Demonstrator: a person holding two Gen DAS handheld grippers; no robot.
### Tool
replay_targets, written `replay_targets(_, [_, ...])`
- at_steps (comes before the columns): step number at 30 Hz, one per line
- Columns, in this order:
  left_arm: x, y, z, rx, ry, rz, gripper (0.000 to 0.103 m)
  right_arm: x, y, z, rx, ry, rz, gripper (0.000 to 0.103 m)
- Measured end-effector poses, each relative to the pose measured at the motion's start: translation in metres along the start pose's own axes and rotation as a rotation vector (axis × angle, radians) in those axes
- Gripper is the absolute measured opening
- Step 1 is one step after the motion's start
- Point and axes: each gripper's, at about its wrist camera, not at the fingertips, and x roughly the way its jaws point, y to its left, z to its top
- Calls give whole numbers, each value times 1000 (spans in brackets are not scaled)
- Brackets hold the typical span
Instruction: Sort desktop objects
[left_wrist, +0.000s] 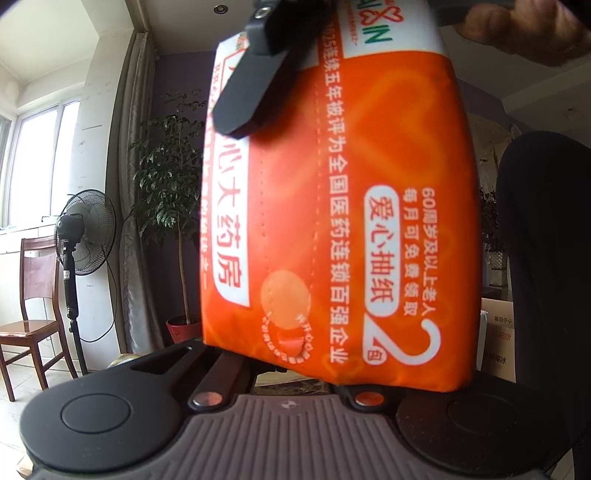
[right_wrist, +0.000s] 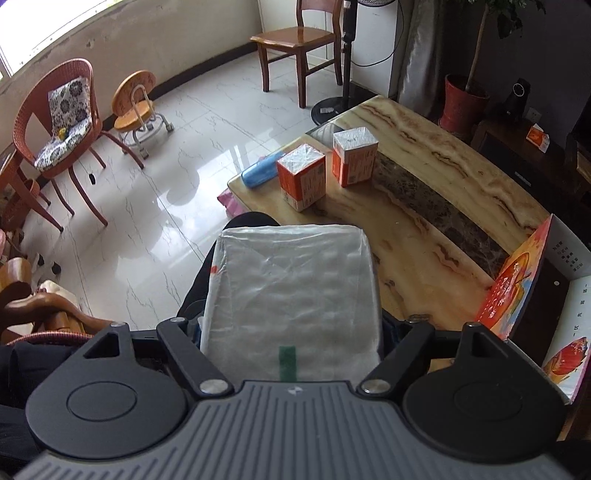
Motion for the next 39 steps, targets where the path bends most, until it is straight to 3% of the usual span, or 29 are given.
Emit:
replay_targets(18, [1,1,-2,-2,11,-4,0,9,25,5,-131,130,-21,84])
replay_targets(29, [1,3,-3,-7,14,-1,0,3,24,2,-142,113,-32,81])
replay_targets(36, [40,41,-13,0,19,-2,0,3,21,-3,-154,83,-23,79])
replay_targets(38, [-8,-34,-20,5,17,0,0,3,21,-5,-156,65,-21,78])
replay_targets(39, [-9,-36,-21,4,21,2,0,3,20,-7,-157,48,-20,78])
